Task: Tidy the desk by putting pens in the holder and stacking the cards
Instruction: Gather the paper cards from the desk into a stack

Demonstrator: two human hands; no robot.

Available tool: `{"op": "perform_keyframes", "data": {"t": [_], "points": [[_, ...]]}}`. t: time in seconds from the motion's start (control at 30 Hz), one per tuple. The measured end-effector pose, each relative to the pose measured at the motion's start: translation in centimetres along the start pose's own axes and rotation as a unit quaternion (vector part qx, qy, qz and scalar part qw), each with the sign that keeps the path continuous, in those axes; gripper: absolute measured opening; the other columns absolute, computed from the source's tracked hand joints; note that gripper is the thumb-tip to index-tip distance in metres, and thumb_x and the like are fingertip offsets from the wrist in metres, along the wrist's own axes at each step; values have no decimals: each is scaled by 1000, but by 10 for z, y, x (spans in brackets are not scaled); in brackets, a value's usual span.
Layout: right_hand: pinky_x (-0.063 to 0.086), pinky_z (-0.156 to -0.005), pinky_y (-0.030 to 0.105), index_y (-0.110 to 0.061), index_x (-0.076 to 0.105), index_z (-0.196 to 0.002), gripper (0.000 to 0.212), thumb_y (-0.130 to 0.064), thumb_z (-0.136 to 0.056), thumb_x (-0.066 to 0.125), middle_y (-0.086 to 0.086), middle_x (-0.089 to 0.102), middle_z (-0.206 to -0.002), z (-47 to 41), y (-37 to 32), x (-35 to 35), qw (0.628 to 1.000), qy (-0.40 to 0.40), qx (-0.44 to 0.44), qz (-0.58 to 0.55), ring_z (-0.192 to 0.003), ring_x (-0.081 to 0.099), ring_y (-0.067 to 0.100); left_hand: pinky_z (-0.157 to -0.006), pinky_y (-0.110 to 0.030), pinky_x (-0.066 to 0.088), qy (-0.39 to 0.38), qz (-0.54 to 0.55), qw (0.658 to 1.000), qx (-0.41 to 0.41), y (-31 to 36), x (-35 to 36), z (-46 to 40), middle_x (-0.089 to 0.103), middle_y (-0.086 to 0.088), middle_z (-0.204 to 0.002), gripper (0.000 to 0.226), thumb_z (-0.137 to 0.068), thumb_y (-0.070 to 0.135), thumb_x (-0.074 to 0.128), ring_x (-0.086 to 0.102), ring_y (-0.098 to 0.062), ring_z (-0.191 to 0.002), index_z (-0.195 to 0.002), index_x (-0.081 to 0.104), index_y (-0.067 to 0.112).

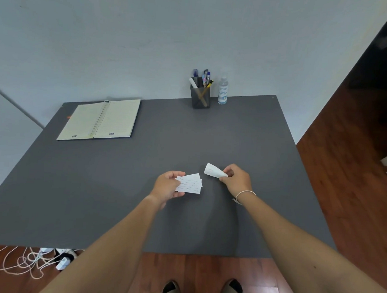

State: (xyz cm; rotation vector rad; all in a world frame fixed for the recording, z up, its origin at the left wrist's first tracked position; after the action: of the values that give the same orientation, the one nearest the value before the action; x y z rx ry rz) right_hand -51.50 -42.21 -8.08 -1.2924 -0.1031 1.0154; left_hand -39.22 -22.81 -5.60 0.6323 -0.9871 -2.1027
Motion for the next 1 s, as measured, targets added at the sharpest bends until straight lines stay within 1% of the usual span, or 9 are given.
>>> {"op": "perform_keyframes", "data": {"t": [0.2,0.33,0.43,0.5,0.53,0.63,0.67,0.83,1.0], "points": [[38,-54,19,-24,62,-79,14,-12,-75,66,-11,54,-68,-1,2,0,1000,9,2,-5,-61,51,6,-70,-29,55,-2,0,1000,0,1,1,-1,53,-13,-115,33,-87,-8,40,57,-26,-98,-104,61,11],[37,-55,14,-20,65,-88,16,-9,-77,66,-11,53,-69,-2,6,1,999,17,8,-36,-61,50,4,-68,-29,54,-2,2,1000,-1,-1,0,-3,53,-13,-117,33,-87,-8,40,57,-26,-98,-103,61,12],[40,-60,14,-15,66,-92,18,-4,-78,64,-5,54,-73,-2,7,1,997,19,17,-78,-65,50,10,-69,-29,55,0,1,1000,-1,-1,0,-4,54,-14,-118,33,-87,-8,39,58,-26,-98,-102,61,12],[46,-66,21,-14,64,-90,18,0,-80,61,1,55,-77,-2,5,1,994,12,24,-109,-66,50,16,-69,-29,55,2,1,1000,1,0,-1,-5,53,-14,-118,33,-87,-8,39,58,-26,-98,-102,61,12],[47,-65,23,-13,64,-90,18,2,-81,59,3,54,-77,-3,3,1,992,8,27,-125,-64,50,16,-69,-29,55,5,1,1000,1,1,-1,-6,53,-14,-119,33,-87,-8,39,58,-26,-99,-102,61,12],[47,-49,13,-6,64,-97,20,5,-83,56,1,51,-74,-3,-6,0,984,-11,30,-176,-58,49,12,-67,-28,55,14,6,1000,5,5,-1,-7,53,-15,-122,34,-87,-8,39,58,-27,-100,-100,61,13],[47,-47,10,-5,64,-97,20,6,-83,55,1,51,-74,-2,-11,0,980,-16,28,-195,-58,50,12,-67,-28,54,17,10,1000,7,7,-1,-8,53,-16,-123,34,-87,-8,39,58,-28,-101,-99,61,13],[48,-48,11,-1,63,-99,20,8,-83,55,3,51,-73,-2,-34,0,969,-47,10,-241,-60,51,12,-67,-29,54,24,37,999,15,18,3,-11,53,-15,-120,33,-87,-9,38,58,-27,-100,-102,60,12],[46,-50,12,-14,59,-99,28,8,-81,57,-2,49,-65,2,-47,-1,980,-71,-5,-184,-58,51,11,-75,-31,56,3,67,997,28,36,17,-12,58,-12,-113,34,-88,-8,38,60,-25,-97,-108,59,11]]}}
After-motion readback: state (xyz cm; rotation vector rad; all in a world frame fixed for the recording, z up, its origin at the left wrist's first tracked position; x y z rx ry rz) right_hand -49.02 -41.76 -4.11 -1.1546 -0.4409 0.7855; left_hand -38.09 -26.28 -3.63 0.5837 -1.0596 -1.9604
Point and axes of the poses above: each hand's wrist, its own z-axis away from the middle knuckle, its own x-axis out of the palm, y = z × x, the point moved 8 cm from there along -z, towards the middle knuckle
